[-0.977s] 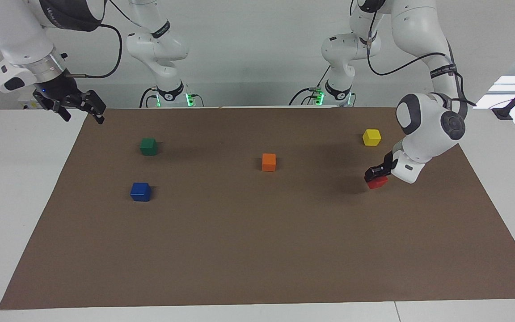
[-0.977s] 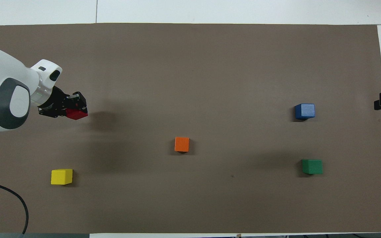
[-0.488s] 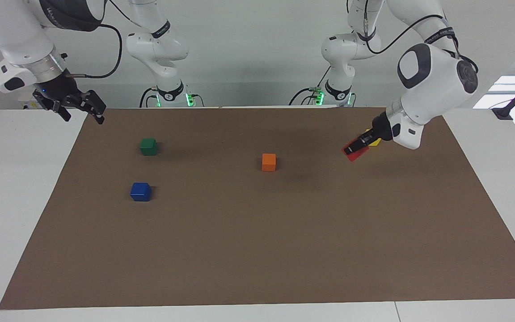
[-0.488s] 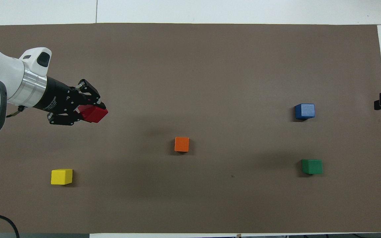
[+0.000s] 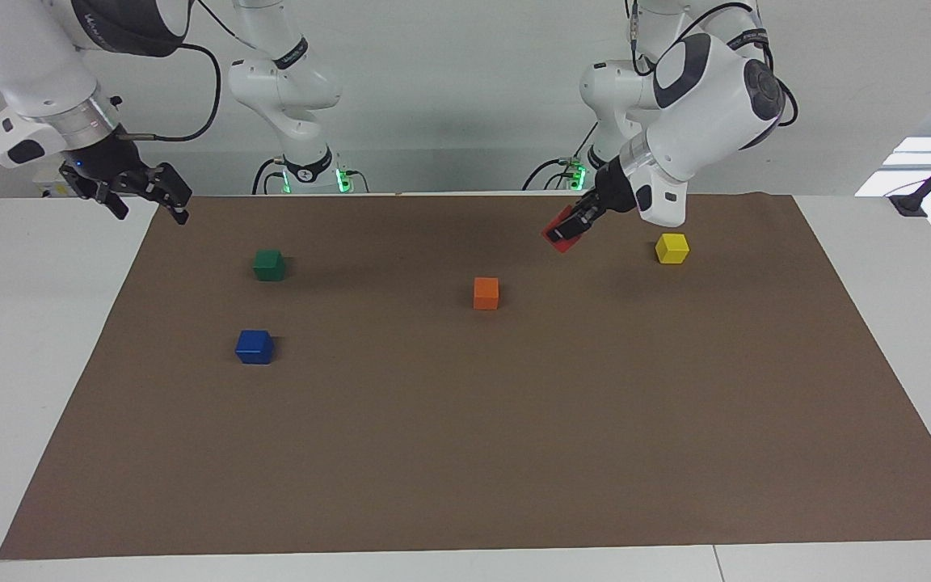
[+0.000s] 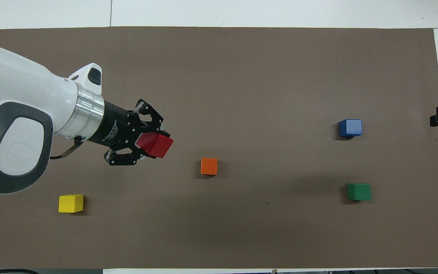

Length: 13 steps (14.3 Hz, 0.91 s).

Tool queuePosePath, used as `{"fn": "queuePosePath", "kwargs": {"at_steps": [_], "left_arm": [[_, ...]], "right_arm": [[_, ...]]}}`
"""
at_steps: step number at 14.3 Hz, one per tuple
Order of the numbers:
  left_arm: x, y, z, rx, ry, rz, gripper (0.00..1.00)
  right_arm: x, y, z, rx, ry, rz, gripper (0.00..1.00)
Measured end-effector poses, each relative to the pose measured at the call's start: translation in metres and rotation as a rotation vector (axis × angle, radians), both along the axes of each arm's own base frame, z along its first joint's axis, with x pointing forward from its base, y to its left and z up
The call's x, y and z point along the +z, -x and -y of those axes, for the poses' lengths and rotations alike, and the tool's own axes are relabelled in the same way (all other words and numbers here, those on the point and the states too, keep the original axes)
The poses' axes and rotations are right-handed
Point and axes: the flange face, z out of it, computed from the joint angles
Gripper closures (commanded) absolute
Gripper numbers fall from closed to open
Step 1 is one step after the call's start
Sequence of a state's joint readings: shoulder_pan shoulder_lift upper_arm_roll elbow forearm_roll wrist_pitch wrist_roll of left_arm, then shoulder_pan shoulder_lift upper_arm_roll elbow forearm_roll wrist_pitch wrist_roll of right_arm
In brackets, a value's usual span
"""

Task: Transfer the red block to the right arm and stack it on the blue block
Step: 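Lift the red cube with the left gripper toward the table center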

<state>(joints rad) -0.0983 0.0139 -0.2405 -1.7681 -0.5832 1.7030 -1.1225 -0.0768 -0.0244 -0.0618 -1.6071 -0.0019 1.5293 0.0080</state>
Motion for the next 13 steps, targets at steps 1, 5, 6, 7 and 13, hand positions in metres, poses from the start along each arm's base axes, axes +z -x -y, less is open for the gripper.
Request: {"fn": "queuePosePath", "kwargs": {"at_steps": [1, 5, 6, 7, 13], "left_arm": [[0.002, 0.002, 0.005, 0.028, 0.021, -0.026, 1.0], [0.011, 0.003, 0.015, 0.15, 0.093, -0.101, 1.0], [0.013, 0.003, 0.021, 0.178, 0.099, -0.099, 1.0], [0.013, 0.004, 0.03, 0.202, 0.105, -0.094, 1.0], [0.005, 0.029, 0.099, 0.403, 0.151, -0.142, 1.0]], "right_arm": [[0.0, 0.0, 0.0, 0.0, 0.0, 0.0, 0.0], [0.0, 0.0, 0.0, 0.0, 0.0, 0.0, 0.0], [0.0, 0.0, 0.0, 0.0, 0.0, 0.0, 0.0], [0.0, 0.0, 0.0, 0.0, 0.0, 0.0, 0.0], [0.0, 0.0, -0.003, 0.015, -0.001, -0.004, 0.0]]}}
